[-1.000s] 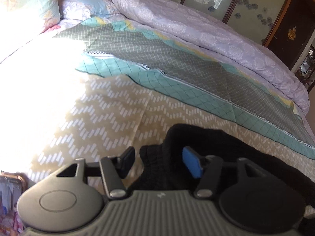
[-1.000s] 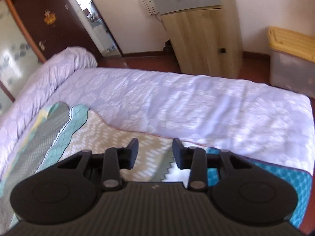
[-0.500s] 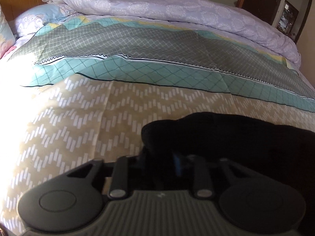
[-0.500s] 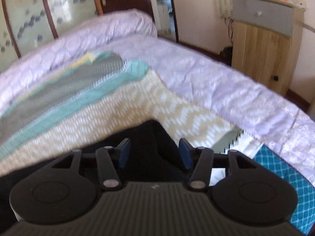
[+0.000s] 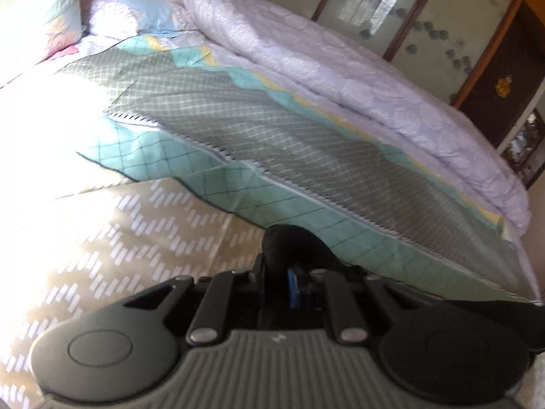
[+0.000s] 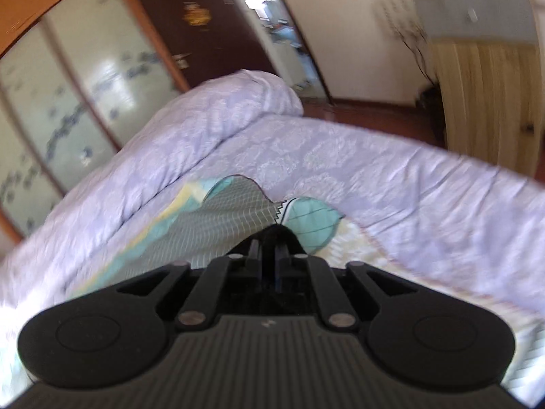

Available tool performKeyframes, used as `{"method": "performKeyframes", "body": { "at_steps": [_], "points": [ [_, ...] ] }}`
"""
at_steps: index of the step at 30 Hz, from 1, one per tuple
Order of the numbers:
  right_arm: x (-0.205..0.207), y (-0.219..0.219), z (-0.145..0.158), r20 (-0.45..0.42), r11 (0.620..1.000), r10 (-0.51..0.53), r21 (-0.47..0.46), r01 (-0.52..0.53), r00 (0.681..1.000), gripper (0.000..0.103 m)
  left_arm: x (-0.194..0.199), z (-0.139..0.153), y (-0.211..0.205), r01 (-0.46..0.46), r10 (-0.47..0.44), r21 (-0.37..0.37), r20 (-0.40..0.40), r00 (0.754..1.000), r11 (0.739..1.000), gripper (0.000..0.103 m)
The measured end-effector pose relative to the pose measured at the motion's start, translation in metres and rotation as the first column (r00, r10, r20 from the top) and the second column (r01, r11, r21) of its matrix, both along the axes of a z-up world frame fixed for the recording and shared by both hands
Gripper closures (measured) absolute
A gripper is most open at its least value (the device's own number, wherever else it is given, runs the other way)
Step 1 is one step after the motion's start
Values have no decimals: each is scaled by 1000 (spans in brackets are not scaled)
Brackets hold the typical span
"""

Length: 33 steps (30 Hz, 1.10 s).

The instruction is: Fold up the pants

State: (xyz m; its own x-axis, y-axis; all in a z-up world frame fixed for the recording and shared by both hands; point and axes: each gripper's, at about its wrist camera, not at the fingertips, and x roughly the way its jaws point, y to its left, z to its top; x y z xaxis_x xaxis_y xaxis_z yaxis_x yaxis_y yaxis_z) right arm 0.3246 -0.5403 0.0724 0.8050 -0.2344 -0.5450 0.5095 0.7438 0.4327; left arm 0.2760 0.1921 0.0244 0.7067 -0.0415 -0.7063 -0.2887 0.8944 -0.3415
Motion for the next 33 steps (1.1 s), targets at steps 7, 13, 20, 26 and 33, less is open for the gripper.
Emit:
{"method": "performKeyframes", "body": {
  "at_steps": [7,13,20,26,33],
  "points": [
    [-7,16,-31,-57,999,34,16,-33,998,53,-3,-17,10,-69,70,15,-29,997,997,44],
    [-37,40,-35,-110,983,183,33,-180,977,53,-45,17,35,-117,117,-15,44,992,993,44],
    [-105,95,-38,-51,923,374,122,-366,926,53,-138,36,50,-114,115,-37,4,993,993,39],
    [-177,183,-20,51,739,658,150,-657,751,53,-218,28,46,-140,130,-130,-80,988,982,20],
    [-232,326,-32,82,493,855,176,-852,512,53,-261,-7,40,-191,155,-433,-118,981,881,5]
  ]
}}
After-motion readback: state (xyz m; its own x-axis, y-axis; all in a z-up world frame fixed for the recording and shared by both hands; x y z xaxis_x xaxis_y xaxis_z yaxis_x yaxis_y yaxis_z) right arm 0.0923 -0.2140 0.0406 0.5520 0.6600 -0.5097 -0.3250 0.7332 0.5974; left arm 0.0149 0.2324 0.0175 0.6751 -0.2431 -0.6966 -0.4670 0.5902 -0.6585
